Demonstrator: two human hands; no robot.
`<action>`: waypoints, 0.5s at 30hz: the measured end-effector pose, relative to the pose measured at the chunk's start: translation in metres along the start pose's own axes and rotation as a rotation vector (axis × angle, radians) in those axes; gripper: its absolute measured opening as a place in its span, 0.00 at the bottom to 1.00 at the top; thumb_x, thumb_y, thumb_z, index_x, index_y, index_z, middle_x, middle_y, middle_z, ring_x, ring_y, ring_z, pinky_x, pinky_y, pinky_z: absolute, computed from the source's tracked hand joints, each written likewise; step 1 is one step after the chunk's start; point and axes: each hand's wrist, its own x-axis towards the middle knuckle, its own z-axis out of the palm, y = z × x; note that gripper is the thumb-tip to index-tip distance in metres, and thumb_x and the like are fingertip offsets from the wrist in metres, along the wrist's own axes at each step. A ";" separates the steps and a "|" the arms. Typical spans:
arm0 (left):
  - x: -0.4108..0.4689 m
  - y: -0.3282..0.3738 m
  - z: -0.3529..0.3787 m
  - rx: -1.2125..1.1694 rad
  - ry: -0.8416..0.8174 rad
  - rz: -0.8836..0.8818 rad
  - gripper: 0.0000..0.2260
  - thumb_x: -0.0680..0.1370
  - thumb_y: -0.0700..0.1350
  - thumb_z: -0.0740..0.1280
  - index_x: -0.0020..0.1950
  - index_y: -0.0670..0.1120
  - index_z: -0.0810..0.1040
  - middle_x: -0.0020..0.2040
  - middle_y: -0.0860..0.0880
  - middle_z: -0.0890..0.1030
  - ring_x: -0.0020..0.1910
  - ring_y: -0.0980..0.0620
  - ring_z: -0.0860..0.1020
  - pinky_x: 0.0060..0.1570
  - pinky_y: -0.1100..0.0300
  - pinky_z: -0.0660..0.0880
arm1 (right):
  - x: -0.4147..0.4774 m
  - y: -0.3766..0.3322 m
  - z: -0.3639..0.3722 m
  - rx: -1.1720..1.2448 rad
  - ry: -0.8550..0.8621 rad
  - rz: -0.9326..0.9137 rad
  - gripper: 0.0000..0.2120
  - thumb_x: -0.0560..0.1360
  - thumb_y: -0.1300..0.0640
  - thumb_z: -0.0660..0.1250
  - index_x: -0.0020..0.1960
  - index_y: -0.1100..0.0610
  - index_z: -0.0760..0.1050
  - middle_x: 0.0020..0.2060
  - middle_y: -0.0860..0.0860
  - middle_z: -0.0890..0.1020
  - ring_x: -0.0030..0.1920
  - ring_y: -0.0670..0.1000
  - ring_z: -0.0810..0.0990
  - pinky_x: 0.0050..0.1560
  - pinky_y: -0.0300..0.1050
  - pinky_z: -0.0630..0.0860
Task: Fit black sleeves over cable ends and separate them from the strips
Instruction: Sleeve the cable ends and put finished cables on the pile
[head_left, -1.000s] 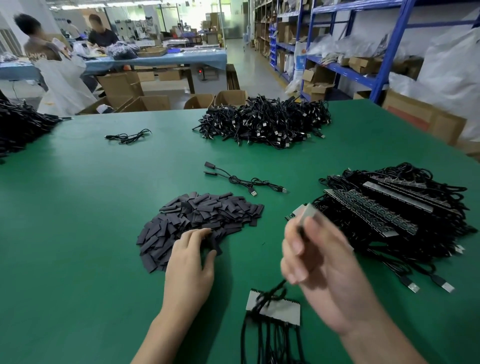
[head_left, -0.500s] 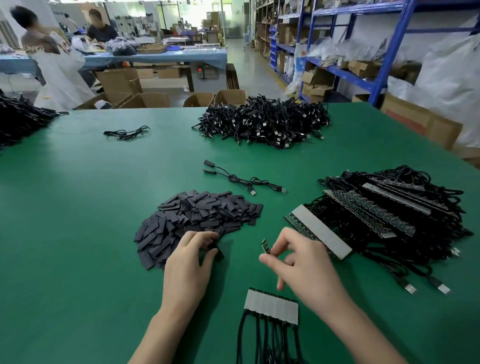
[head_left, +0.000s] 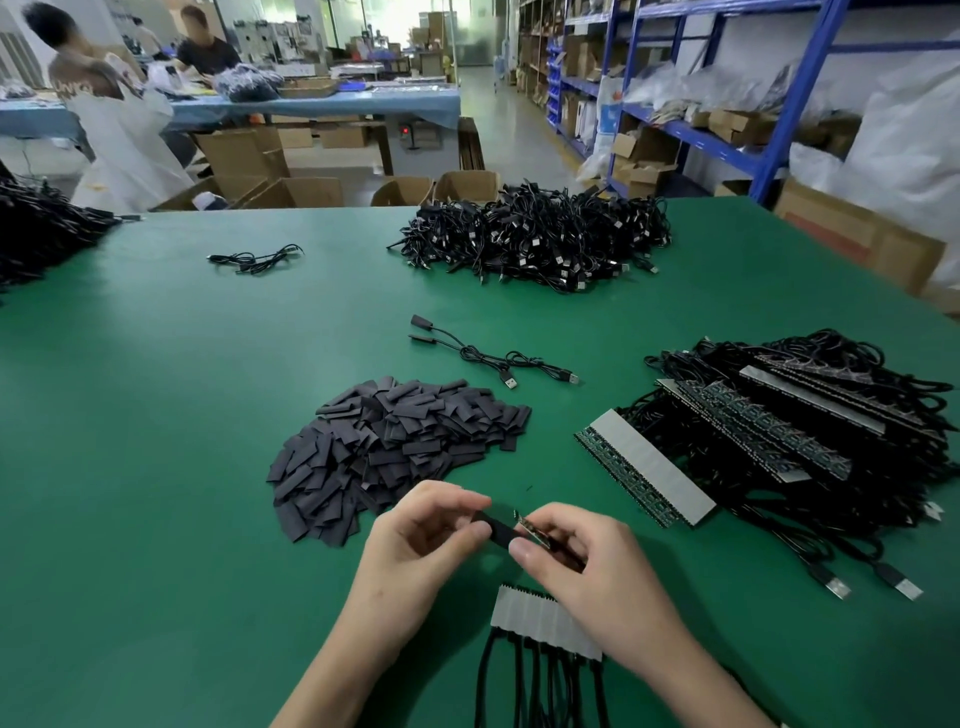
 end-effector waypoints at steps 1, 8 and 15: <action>0.000 -0.001 0.001 0.014 -0.016 0.021 0.06 0.75 0.40 0.77 0.49 0.49 0.86 0.46 0.45 0.79 0.44 0.52 0.78 0.47 0.61 0.76 | 0.000 0.001 -0.001 0.007 0.004 0.001 0.03 0.77 0.51 0.73 0.44 0.46 0.81 0.33 0.44 0.80 0.34 0.39 0.75 0.36 0.35 0.71; -0.003 -0.003 0.002 0.475 -0.154 0.265 0.14 0.73 0.47 0.80 0.58 0.54 0.86 0.50 0.56 0.81 0.48 0.53 0.82 0.50 0.62 0.78 | 0.002 0.006 -0.005 0.048 -0.024 0.011 0.04 0.77 0.50 0.71 0.44 0.47 0.82 0.34 0.49 0.82 0.35 0.42 0.75 0.36 0.41 0.71; -0.004 0.003 0.002 0.516 -0.076 0.347 0.10 0.73 0.53 0.78 0.53 0.55 0.88 0.46 0.57 0.82 0.44 0.55 0.82 0.43 0.63 0.77 | 0.002 0.006 -0.006 0.084 -0.093 0.014 0.14 0.75 0.40 0.67 0.45 0.50 0.83 0.35 0.52 0.82 0.37 0.45 0.76 0.39 0.44 0.72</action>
